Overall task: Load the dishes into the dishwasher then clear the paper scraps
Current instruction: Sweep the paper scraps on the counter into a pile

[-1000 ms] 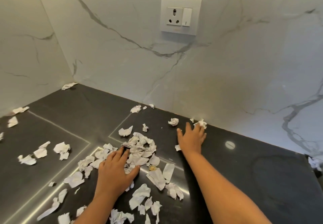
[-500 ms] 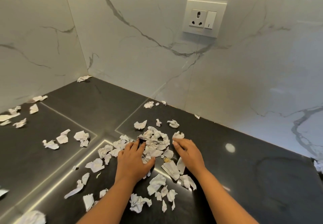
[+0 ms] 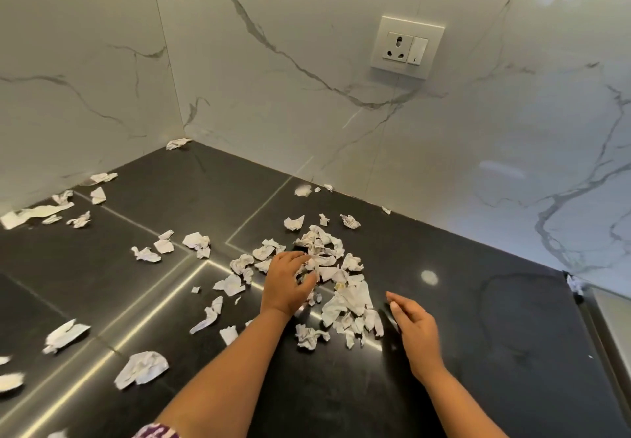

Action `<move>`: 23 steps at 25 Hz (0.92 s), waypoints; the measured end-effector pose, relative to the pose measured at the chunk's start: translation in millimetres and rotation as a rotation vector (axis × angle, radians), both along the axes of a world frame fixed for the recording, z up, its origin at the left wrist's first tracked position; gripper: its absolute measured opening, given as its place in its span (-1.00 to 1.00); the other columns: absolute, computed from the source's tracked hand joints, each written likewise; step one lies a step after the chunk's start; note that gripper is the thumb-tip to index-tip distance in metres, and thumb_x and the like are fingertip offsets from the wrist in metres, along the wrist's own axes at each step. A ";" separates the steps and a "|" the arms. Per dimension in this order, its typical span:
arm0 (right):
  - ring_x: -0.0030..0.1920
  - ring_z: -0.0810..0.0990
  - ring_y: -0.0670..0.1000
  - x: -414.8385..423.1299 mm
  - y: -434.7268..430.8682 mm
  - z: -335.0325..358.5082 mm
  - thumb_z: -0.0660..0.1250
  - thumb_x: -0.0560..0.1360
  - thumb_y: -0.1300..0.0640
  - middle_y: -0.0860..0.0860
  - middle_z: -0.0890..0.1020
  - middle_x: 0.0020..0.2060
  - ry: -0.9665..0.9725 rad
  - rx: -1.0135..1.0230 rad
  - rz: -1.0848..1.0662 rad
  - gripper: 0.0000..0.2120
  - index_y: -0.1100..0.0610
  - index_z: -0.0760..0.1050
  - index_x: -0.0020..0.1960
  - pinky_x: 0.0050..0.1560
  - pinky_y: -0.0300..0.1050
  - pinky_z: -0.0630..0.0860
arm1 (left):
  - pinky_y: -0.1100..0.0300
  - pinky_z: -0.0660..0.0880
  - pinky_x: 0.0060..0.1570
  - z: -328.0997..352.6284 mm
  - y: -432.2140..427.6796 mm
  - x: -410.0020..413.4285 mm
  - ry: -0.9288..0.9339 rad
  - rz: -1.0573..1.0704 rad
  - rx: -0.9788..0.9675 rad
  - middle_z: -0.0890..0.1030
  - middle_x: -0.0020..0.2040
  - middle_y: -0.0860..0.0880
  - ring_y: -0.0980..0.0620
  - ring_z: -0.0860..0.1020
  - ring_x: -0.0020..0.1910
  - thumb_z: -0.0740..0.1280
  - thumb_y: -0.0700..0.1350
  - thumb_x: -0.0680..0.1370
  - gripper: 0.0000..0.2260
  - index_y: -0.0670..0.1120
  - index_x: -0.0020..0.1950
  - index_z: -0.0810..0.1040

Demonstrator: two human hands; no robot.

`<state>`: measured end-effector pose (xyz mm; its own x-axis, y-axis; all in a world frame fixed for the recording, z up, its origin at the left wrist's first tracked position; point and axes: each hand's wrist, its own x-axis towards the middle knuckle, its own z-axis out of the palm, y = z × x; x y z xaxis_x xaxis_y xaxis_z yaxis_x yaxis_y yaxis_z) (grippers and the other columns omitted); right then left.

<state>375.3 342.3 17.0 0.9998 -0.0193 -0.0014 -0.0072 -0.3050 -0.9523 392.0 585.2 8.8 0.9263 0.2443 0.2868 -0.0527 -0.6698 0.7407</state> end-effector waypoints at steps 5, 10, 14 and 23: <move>0.41 0.28 -0.01 -37.9 37.3 -9.9 0.13 0.47 -0.24 -0.16 0.44 0.29 -0.146 -0.616 0.137 -0.52 -0.07 0.46 0.29 0.39 -0.01 0.20 | 0.17 0.19 0.35 -8.1 2.5 -22.5 0.100 -0.258 0.009 0.47 0.28 0.02 0.08 0.27 0.34 0.15 0.24 0.34 -0.40 -0.01 0.28 0.52; 0.45 0.02 -0.18 -56.3 90.0 -17.6 -0.14 0.28 -0.58 -0.19 0.17 0.45 -0.113 -0.544 0.261 -0.10 -0.13 0.14 0.47 0.48 -0.01 0.00 | 0.20 0.40 0.22 14.7 16.8 -37.2 0.327 -0.350 -0.543 0.60 0.14 -0.02 0.12 0.51 0.13 0.30 0.11 0.34 -0.50 -0.11 0.18 0.60; 0.47 0.15 -0.08 -88.7 88.0 -25.6 0.16 0.43 -0.34 -0.16 0.24 0.43 -0.357 -0.671 0.369 -0.44 -0.16 0.34 0.37 0.42 -0.13 0.15 | 0.14 0.34 0.34 5.6 54.7 -63.1 0.336 -0.324 -0.814 0.59 0.20 -0.08 0.00 0.49 0.27 0.37 0.08 0.32 -0.52 -0.09 0.18 0.56; 0.48 -0.34 -0.09 -95.9 153.5 -8.7 -0.29 0.40 -0.43 -0.26 -0.26 0.43 -0.250 -0.974 0.590 -0.43 -0.42 -0.10 0.41 0.42 0.11 -0.39 | 0.22 0.37 0.26 27.3 128.4 -129.0 0.286 -0.289 -0.708 0.58 0.20 0.07 0.13 0.48 0.25 0.35 0.11 0.45 -0.64 0.08 0.22 0.53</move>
